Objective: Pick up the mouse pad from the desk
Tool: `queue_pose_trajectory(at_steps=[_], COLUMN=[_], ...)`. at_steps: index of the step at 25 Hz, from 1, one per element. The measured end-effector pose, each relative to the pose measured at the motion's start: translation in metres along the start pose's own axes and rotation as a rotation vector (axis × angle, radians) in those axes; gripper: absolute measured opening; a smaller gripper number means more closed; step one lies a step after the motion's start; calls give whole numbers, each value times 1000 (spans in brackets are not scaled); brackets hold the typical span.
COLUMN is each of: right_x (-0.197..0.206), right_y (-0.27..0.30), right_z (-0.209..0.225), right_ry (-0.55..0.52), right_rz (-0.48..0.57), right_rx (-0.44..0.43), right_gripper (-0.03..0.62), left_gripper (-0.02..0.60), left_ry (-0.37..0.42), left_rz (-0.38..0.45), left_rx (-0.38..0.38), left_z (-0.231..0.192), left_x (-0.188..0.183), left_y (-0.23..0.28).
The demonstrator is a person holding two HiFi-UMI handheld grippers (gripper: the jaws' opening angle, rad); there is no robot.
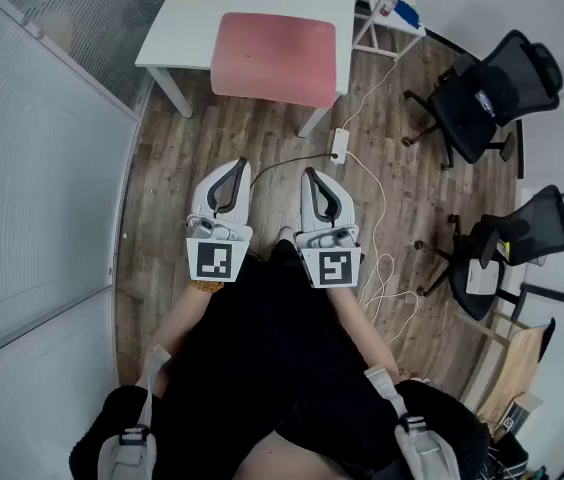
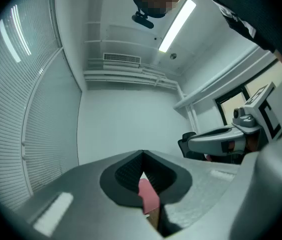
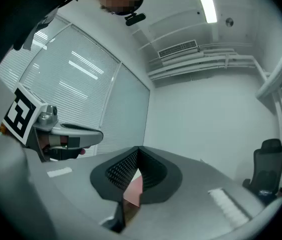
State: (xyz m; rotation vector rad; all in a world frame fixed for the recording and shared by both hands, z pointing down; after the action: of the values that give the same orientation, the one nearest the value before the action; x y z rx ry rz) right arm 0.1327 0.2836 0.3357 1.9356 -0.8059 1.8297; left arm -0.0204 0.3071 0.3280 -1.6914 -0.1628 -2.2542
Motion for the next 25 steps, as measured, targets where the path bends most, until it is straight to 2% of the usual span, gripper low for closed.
queue_pose_trajectory(at_steps=[4,5,8,12,16,20,23,25], right_x=[4,5,3,10,10,16,20,26], right_y=[1,2,10,15,17,11,14,20], right_z=[-7,-9,-18,-26,-34,-37,-29,-21], right_ry=[9,-2,-10,-39,-66,-87,-81,-68], right_rz=[-1,-6,-12,-66,-54,-86,-101,-98], right_rx=[-47,-59,-71,-47,-18,17,28,39], right_gripper=[23,23,23,23,23,23,23,23], left_gripper=[0,0,0,0,0,0,0,0], left_ry=[-123,-125,-49,-59,-52,-45,-157,-188], left_rz=[29,32,16,25,35,16,17,7], left_rx=[-53,-55,-20,-19,-5,28,-15,-29], left_z=[-8,-12,-23,-42,-59,-65,-68,-69], left_x=[5,6,11,20,27,38,50,58], left_y=[-8,-10,-17,-26,-35,-44,-43,-38])
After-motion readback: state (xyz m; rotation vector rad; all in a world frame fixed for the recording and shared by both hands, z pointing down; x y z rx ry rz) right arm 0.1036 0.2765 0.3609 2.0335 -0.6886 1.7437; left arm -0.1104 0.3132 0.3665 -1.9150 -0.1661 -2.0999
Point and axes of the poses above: the fingertips, and each gripper's own axes: y forward along the fingers, z to its right, x out of its underside, the point moved 6 cm from there along -y, backward along the fingers, and after that the axes turned 4 degrees about z, right-handed, at the moved point
